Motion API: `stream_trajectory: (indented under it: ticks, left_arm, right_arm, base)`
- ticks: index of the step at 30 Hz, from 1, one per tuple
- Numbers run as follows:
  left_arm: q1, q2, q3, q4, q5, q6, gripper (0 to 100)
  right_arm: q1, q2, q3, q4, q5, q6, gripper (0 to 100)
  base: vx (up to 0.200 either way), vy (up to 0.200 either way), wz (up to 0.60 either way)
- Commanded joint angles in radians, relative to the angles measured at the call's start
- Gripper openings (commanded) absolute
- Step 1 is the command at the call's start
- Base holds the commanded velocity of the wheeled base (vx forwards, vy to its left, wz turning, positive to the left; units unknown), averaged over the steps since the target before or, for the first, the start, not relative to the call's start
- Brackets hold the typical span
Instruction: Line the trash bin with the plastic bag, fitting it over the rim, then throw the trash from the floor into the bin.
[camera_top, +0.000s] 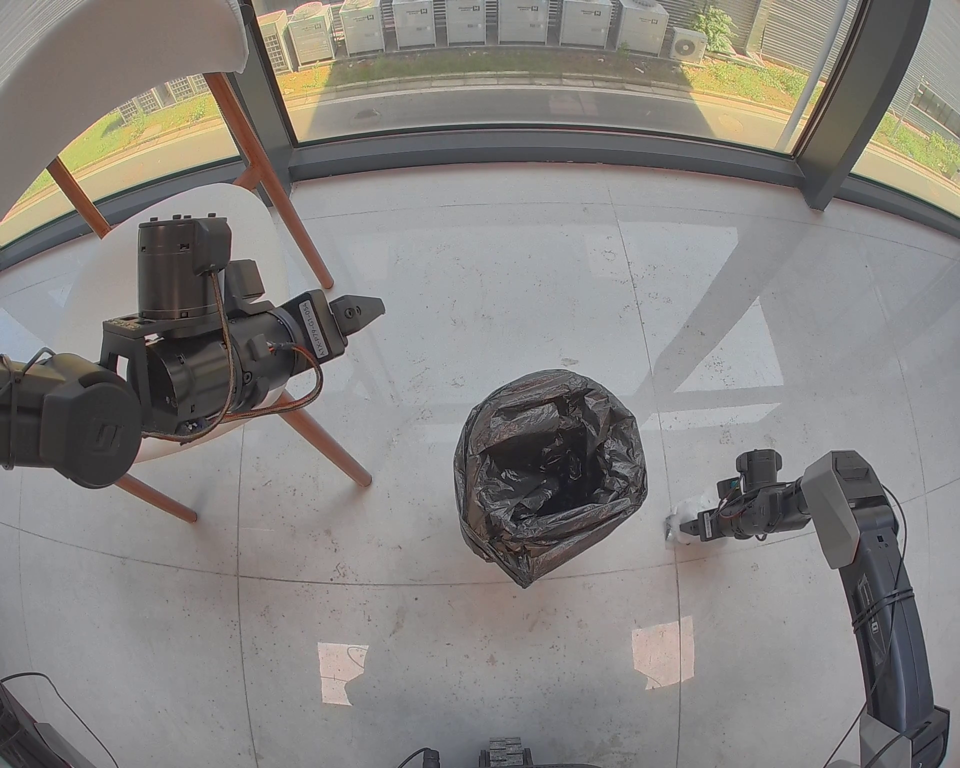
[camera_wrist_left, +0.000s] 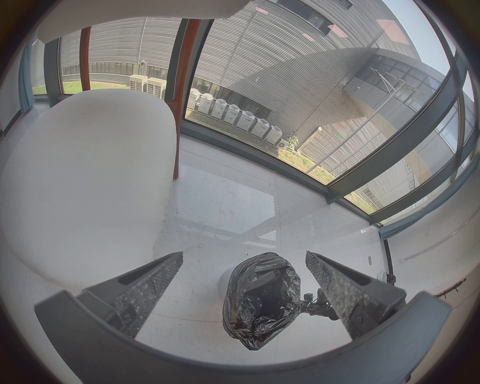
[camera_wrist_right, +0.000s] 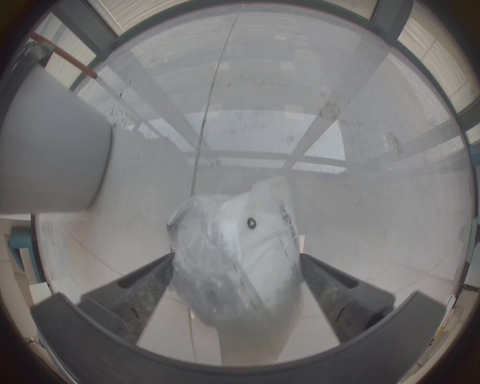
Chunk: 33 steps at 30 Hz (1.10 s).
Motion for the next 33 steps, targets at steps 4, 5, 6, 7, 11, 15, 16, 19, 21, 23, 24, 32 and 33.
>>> stream_trajectory:
  ticks: [4,5,6,7,11,15,16,19,21,23,24,32,33]
  left_arm:
    - [0.000,0.002,-0.001,0.000,0.002,0.000,100]
    - [0.000,0.002,-0.002,0.000,0.002,0.000,100]
    - [0.000,0.002,-0.002,0.000,0.002,0.000,100]
    - [0.000,0.002,-0.002,-0.002,0.002,0.000,100]
    - [0.000,0.002,0.001,-0.037,0.002,0.000,100]
    - [0.000,0.016,-0.001,-0.063,0.001,0.001,100]
    - [0.000,0.019,-0.001,-0.063,0.001,0.001,100]
    - [0.000,0.019,0.002,-0.063,0.001,0.001,100]
    - [0.000,0.019,0.004,-0.063,0.001,0.001,100]
    - [0.000,0.019,0.007,-0.063,0.001,0.001,100]
    - [-0.001,0.019,0.011,-0.063,0.001,0.001,100]
    - [-0.001,0.046,0.025,-0.063,0.001,0.084,100]
    - [-0.001,0.048,0.028,-0.063,-0.001,0.101,100]
  right_arm:
    - [-0.010,0.040,-0.003,0.041,0.002,-0.026,0]
    - [-0.010,0.036,-0.003,0.041,0.002,-0.026,0]
    - [-0.012,0.029,-0.003,0.041,0.002,-0.026,0]
    - [-0.012,0.019,-0.003,0.043,0.003,-0.026,0]
    - [-0.017,-0.135,-0.003,0.070,0.017,-0.021,0]
    - [-0.015,-0.334,-0.003,0.175,0.049,-0.018,0]
    - [-0.013,-0.380,-0.003,0.193,0.062,-0.018,0]
    - [-0.004,-0.531,-0.003,0.276,0.092,-0.015,0]
    - [0.008,-0.642,-0.003,0.368,0.115,-0.015,0]
    - [0.031,-0.705,-0.003,0.420,0.129,-0.015,0]
    - [0.065,-0.770,-0.003,0.475,0.149,-0.012,0]
    - [0.240,-0.883,-0.003,0.623,0.174,0.040,0]
    - [0.267,-0.879,0.000,0.623,0.174,0.057,0]
  base:
    - [0.000,0.000,0.00]
    - [0.000,0.000,0.00]
    - [0.000,0.000,0.00]
    - [0.000,0.000,0.00]
    - [0.000,0.000,0.00]
    - [0.000,0.000,0.00]
    - [0.000,0.000,0.00]
    - [0.000,0.000,0.00]
    - [0.000,0.000,0.00]
    - [0.000,0.000,0.00]
    - [0.000,0.000,0.00]
    - [0.000,0.000,0.00]
    - [0.000,0.000,0.00]
